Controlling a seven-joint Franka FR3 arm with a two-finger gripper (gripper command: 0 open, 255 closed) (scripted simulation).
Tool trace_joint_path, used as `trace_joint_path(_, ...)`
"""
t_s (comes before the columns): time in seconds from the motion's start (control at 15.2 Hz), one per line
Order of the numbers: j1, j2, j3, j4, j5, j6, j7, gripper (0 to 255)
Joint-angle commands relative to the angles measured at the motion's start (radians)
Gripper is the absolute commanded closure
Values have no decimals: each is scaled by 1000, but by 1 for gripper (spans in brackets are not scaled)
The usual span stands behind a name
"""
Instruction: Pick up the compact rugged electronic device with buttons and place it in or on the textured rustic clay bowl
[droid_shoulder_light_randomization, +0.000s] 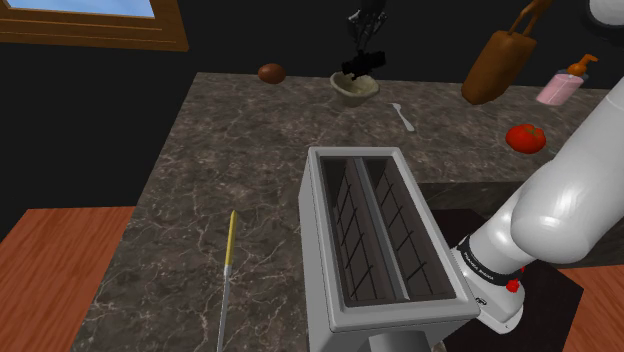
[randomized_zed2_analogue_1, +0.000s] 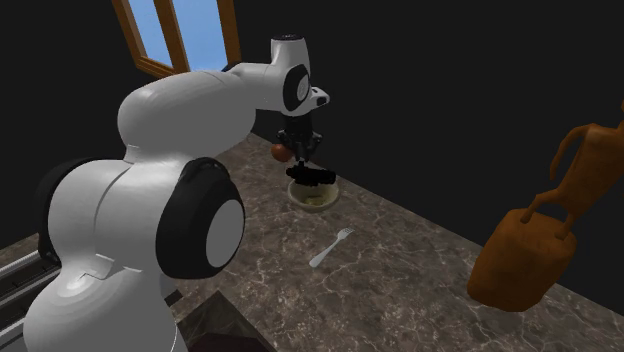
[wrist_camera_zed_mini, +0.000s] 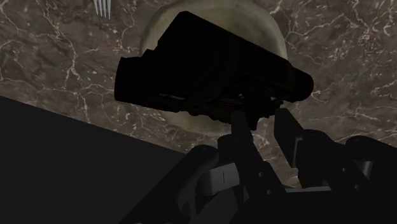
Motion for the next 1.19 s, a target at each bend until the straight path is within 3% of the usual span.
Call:
trace_joint_path(0.0,0,-3,0,-32,-1,30,1,255)
trace_joint_path(0.4,0,5,1,-112,1,119,2,255)
trace_joint_path(0.92,0,5,1,-112,1,119,2,255)
trace_joint_path(0.99,0,5,1,-112,1,119,2,0)
trace_joint_path(1.12,0,5,1,-112,1,119,2,0)
